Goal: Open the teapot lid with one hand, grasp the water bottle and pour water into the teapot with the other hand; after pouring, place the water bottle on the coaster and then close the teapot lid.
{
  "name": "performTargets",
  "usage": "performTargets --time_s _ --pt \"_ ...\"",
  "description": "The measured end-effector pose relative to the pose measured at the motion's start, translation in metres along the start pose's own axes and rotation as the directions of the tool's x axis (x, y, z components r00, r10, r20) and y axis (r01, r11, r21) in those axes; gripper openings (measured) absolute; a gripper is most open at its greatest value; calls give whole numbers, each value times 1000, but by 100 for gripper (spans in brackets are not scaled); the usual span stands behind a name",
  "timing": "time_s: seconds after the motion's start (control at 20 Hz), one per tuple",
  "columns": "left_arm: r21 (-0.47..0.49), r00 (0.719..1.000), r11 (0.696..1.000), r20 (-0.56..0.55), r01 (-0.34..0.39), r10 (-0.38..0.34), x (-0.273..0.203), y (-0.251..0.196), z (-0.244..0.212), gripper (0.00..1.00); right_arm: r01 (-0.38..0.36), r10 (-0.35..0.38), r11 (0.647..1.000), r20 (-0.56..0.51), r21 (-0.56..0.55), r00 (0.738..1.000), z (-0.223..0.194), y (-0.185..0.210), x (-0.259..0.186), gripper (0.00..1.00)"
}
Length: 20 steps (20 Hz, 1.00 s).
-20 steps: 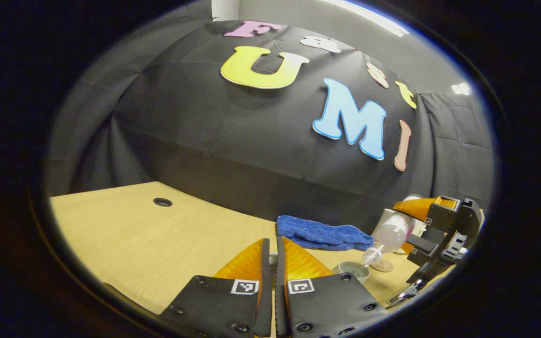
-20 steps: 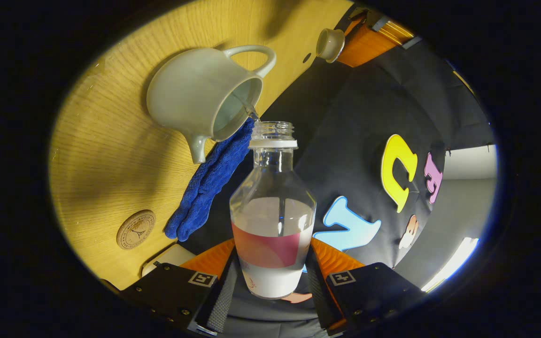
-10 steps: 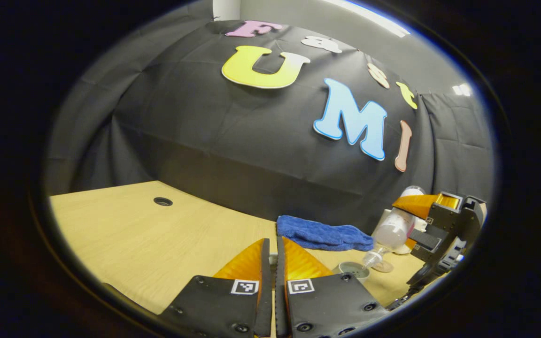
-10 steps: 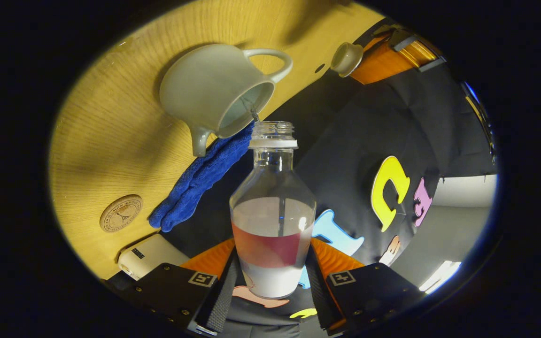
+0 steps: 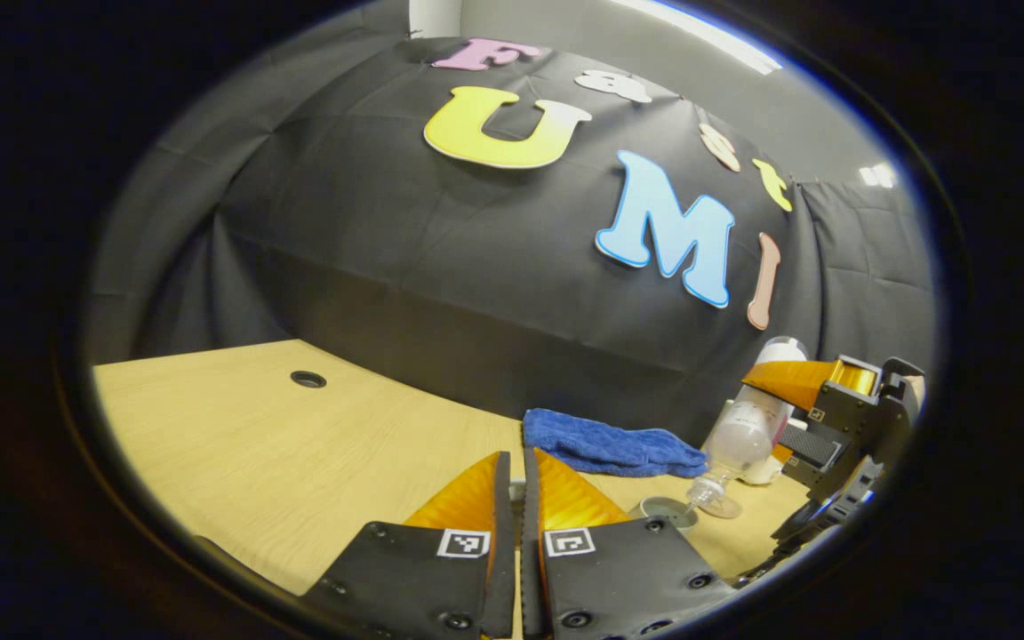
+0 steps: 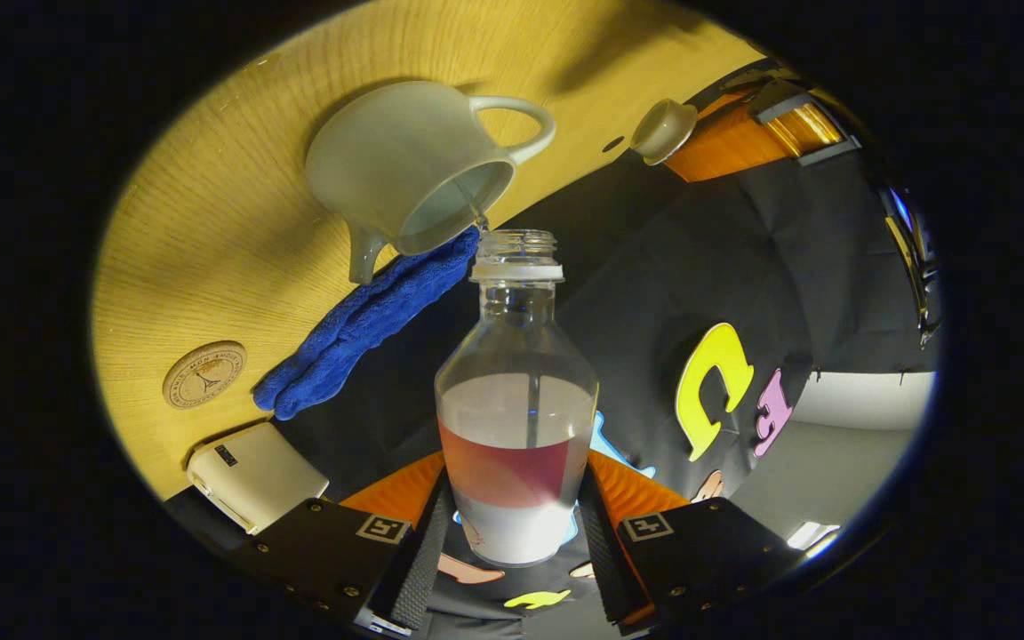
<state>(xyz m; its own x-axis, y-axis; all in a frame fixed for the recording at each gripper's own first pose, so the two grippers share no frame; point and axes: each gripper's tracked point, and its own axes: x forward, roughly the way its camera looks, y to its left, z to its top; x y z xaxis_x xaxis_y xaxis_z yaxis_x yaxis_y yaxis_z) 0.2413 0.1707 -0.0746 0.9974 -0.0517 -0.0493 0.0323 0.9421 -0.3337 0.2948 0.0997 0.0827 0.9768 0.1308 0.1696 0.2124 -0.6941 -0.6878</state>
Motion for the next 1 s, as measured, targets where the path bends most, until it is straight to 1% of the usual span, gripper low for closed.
performTargets --time_s 0.2,0.35,0.4,0.45,0.55,0.6,0.65,0.75,0.8,0.85,0.9,0.95,1.0 --pt "-7 1000 1000 2 -3 3 -1 1 0 8 19 -19 1000 4 -16 1000 0 -3 0 72" --pt "-9 1000 1000 1 -3 3 -1 1 1 8 10 -10 1000 -1 10 1000 -1 0 0 72" --pt "-12 1000 1000 4 -3 3 -2 1 2 12 -10 10 999 3 38 1000 0 4 1 72" --pt "-17 1000 1000 7 -3 3 -1 1 1 8 -31 31 997 2 75 1000 -1 9 1 72" --pt "-32 1000 999 13 -6 7 -1 2 3 8 -63 63 987 4 151 998 -1 18 -1 72" --pt "-37 1000 999 16 -7 7 -1 1 3 8 -82 82 976 9 202 997 0 24 -1 72" --pt "-39 1000 999 16 -7 8 -1 1 3 8 -114 114 958 15 262 993 0 31 -2 72" --pt "-35 1000 999 13 -8 8 -1 1 2 8 -168 170 908 28 383 985 4 42 -4 72" --pt "-34 1000 999 13 -6 7 -1 1 1 12 -182 187 884 33 430 982 5 44 -5 72" --pt "-35 1000 999 13 -6 7 -2 2 2 8 -191 198 862 36 469 980 5 46 -5 72" --pt "-37 1000 999 15 -5 6 -2 2 3 8 -201 209 839 41 506 977 5 48 -6 72" --pt "-39 1000 999 17 -5 5 -2 2 4 12 -211 222 809 47 548 974 6 51 -7 72" --pt "-38 1000 999 17 -4 5 -1 2 2 12 -226 239 774 57 591 969 7 55 -9 72"
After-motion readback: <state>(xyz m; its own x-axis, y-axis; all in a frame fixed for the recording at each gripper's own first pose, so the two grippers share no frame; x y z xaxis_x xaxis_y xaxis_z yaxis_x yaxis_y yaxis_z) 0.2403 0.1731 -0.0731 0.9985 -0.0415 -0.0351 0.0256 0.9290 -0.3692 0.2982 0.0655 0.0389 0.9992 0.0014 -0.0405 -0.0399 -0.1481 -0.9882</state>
